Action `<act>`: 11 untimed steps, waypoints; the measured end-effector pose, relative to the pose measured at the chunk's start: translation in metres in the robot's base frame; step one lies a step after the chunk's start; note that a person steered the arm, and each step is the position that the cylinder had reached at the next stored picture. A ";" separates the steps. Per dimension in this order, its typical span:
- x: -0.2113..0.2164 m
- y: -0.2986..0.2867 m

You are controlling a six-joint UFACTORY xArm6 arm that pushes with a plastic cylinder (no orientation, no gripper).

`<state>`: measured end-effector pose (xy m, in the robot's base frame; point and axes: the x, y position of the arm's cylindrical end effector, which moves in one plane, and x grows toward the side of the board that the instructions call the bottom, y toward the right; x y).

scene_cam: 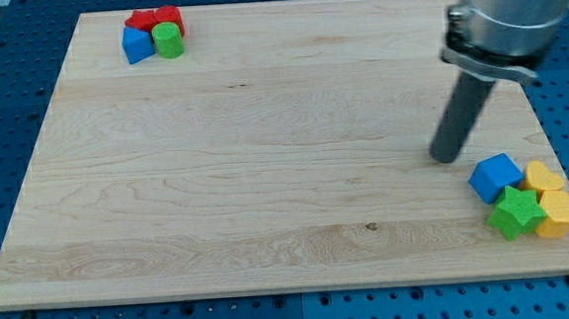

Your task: Separate the red circle from the red star and green circle

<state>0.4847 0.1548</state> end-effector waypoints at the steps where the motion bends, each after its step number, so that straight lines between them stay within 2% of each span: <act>1: -0.014 -0.063; 2: -0.016 -0.105; 3: -0.043 -0.192; 5: -0.102 -0.425; 6: -0.117 -0.457; 7: -0.120 -0.460; 10: -0.275 -0.456; 11: -0.292 -0.395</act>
